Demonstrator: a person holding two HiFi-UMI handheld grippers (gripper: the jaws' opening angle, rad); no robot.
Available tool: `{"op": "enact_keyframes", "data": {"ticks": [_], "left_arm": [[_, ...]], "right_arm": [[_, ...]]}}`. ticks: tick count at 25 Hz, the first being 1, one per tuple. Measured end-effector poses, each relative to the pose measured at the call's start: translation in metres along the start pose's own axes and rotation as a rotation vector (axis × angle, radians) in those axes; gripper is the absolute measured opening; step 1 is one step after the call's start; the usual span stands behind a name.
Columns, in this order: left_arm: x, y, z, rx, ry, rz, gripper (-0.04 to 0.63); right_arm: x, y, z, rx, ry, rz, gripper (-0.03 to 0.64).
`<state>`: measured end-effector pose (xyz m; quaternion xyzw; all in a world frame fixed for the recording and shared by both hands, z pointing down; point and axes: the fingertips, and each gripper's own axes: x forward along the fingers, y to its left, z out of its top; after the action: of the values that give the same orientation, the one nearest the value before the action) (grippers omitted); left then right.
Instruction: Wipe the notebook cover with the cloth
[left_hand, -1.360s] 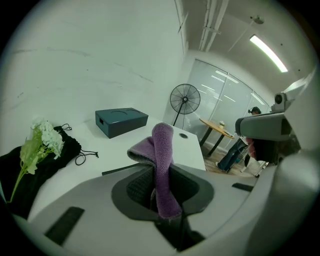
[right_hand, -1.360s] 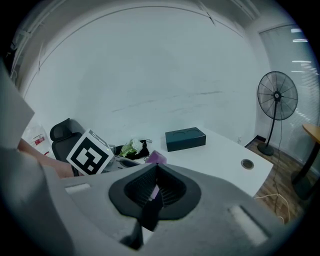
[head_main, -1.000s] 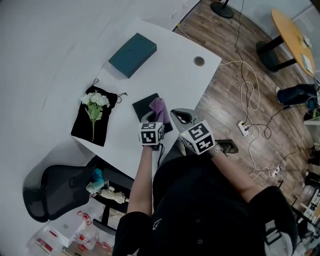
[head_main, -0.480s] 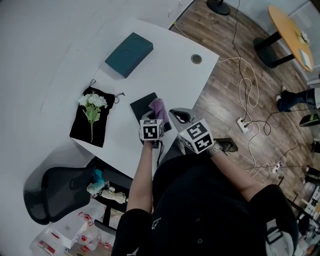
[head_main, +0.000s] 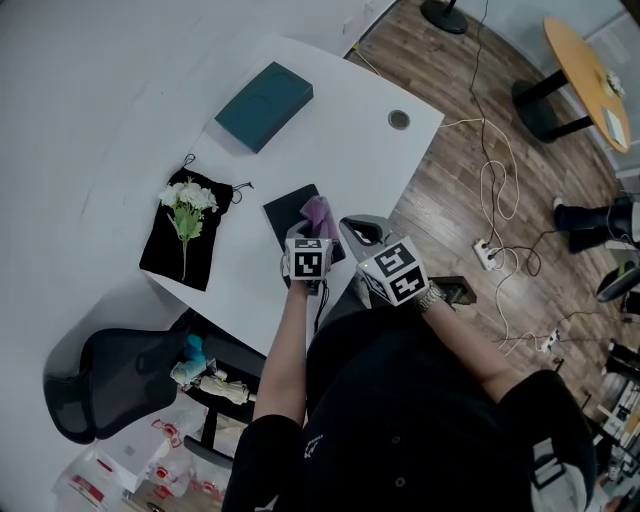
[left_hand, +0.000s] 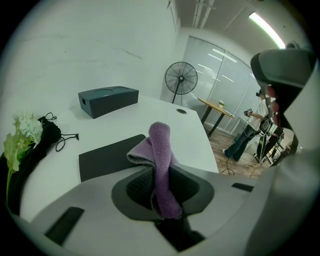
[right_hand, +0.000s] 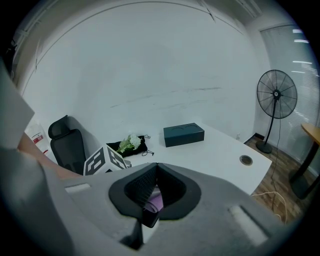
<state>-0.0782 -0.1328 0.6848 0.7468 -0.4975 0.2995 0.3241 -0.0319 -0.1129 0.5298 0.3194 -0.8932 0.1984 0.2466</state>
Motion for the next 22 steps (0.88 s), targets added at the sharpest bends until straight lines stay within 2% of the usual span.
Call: {"op": "enact_keyframes", "data": {"ticks": [13, 22], "left_arm": [[-0.013, 0.018, -0.01, -0.059, 0.003, 0.012, 0.074], [-0.022, 0.031, -0.015, -0.083, -0.004, 0.053, 0.074]], "right_arm": [[0.004, 0.005, -0.003, -0.012, 0.013, 0.021, 0.003], [0.003, 0.007, -0.002, -0.017, 0.01, 0.03, 0.003]]}}
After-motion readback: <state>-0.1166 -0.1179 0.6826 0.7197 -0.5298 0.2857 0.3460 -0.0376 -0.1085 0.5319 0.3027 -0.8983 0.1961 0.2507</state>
